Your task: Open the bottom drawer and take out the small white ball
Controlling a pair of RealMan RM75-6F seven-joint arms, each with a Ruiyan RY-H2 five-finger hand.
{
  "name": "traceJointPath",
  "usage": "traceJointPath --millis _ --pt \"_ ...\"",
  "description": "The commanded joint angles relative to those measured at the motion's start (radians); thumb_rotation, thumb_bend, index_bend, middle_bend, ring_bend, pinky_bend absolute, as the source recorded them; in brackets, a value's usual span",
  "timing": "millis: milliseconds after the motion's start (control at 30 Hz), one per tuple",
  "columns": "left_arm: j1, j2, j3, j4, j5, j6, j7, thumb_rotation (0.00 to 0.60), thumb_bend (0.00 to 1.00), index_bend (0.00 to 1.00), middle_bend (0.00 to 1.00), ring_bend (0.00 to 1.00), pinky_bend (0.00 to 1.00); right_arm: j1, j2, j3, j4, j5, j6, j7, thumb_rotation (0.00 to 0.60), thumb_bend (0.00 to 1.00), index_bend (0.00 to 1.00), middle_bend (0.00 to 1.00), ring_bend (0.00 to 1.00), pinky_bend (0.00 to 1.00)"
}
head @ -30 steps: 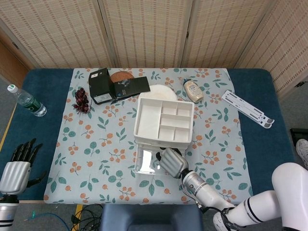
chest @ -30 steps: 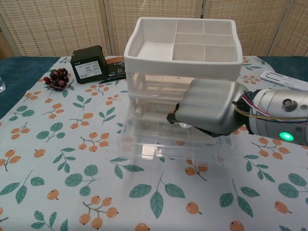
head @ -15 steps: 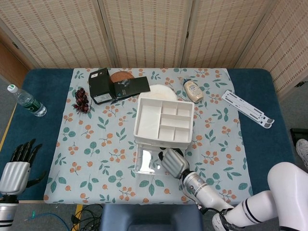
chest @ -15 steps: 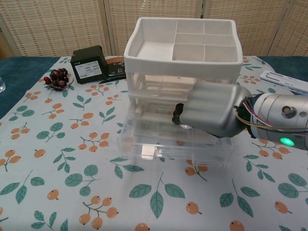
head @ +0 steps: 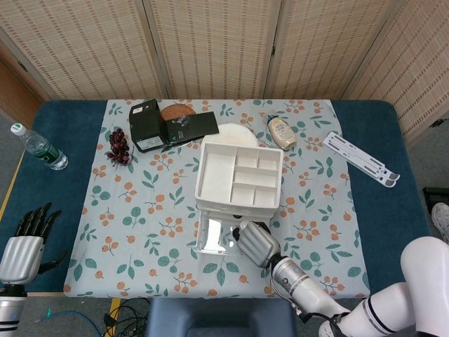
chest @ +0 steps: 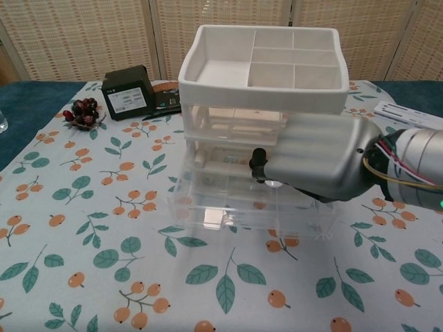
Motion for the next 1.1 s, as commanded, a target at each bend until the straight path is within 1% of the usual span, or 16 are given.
traceJointPath --millis 33,267,600,800,1100 --pt "0.000 0.000 0.000 0.000 0.001 0.001 -0.001 0.600 0.25 0.11 0.01 0.05 0.07 0.007 -0.003 0.012 0.015 0.018 -0.003 -0.002 0.600 1.00 0.20 1.00 1.00 1.00" --pt "0.005 0.001 0.001 0.005 -0.005 0.002 -0.005 0.600 0.25 0.11 0.01 0.05 0.07 0.020 -0.006 0.023 0.033 0.076 0.004 -0.021 0.600 1.00 0.20 1.00 1.00 1.00" --pt "0.001 -0.003 0.001 0.010 -0.004 -0.005 -0.006 0.600 0.25 0.11 0.01 0.05 0.07 0.024 0.007 0.006 -0.003 0.091 0.028 -0.043 0.600 1.00 0.20 1.00 1.00 1.00" --pt "0.002 -0.005 0.002 0.012 -0.005 -0.007 -0.007 0.600 0.25 0.11 0.01 0.05 0.07 0.032 0.000 0.005 0.007 0.122 0.027 -0.053 0.600 1.00 0.20 1.00 1.00 1.00" --pt "0.002 -0.007 0.001 0.015 -0.009 -0.009 -0.008 0.600 0.25 0.11 0.01 0.05 0.07 0.040 -0.003 -0.002 0.004 0.141 0.044 -0.068 0.600 1.00 0.20 1.00 1.00 1.00"
